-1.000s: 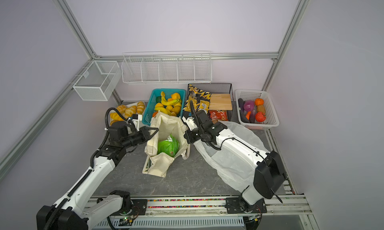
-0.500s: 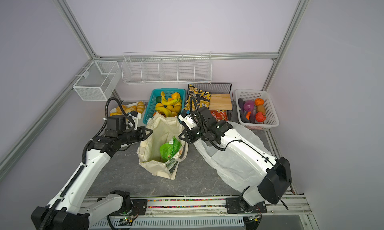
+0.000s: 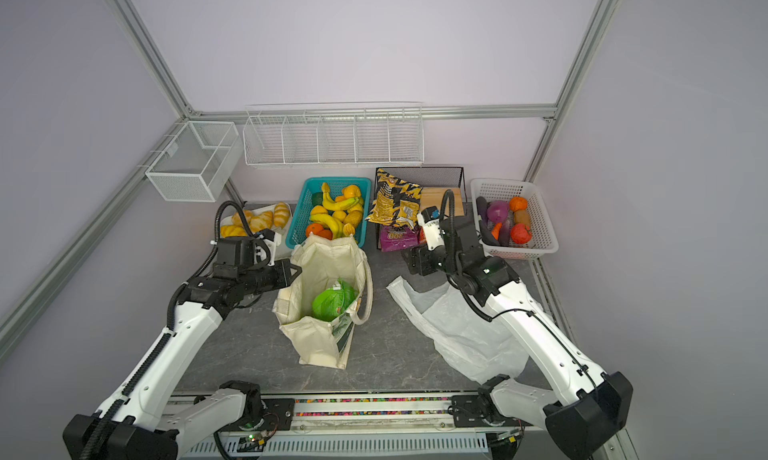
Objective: Place the mixed food into the grocery bags and tie them
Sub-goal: 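Withdraw the right gripper from the tote toward the snack rack, then grasp the yellow chip bag from the rack with the right gripper and lift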
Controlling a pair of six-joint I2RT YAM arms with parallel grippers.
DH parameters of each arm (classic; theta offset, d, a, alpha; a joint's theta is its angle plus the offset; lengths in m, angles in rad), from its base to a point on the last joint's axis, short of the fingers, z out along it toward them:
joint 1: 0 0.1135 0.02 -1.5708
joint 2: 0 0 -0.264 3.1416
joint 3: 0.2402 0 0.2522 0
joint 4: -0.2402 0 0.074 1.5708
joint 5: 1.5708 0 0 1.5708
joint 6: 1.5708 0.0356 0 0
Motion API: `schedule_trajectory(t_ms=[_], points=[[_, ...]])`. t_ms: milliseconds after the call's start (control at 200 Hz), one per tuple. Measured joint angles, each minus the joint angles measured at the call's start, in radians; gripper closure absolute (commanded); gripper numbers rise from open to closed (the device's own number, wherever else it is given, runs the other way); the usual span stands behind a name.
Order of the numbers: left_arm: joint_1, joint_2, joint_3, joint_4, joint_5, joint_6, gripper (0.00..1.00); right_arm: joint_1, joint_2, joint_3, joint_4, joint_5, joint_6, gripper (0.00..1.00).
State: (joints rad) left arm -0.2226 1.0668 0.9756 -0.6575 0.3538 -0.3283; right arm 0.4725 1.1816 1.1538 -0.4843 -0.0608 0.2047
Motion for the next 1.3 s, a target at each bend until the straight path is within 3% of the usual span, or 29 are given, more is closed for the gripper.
schedule_trajectory(t_ms=[185, 480, 885, 1140, 1300], points=[[0.0, -0.003, -0.009, 0.018, 0.001, 0.0, 1.0, -0.051, 0.075, -0.055, 0.104, 0.024, 0.066, 0.08], [0.0, -0.008, -0.025, 0.045, 0.006, 0.0, 1.0, -0.054, 0.278, -0.061, 0.212, 0.033, 0.069, 0.16], [0.0, -0.017, -0.032, 0.055, 0.009, 0.0, 1.0, -0.093, 0.531, 0.205, 0.229, -0.018, -0.032, 0.5], [0.0, -0.019, -0.033, 0.056, 0.009, 0.0, 1.0, -0.096, 0.56, 0.274, 0.183, -0.032, -0.108, 0.83], [0.0, -0.02, -0.033, 0.057, 0.009, 0.0, 1.0, -0.096, 0.548, 0.272, 0.13, -0.023, -0.161, 0.93]])
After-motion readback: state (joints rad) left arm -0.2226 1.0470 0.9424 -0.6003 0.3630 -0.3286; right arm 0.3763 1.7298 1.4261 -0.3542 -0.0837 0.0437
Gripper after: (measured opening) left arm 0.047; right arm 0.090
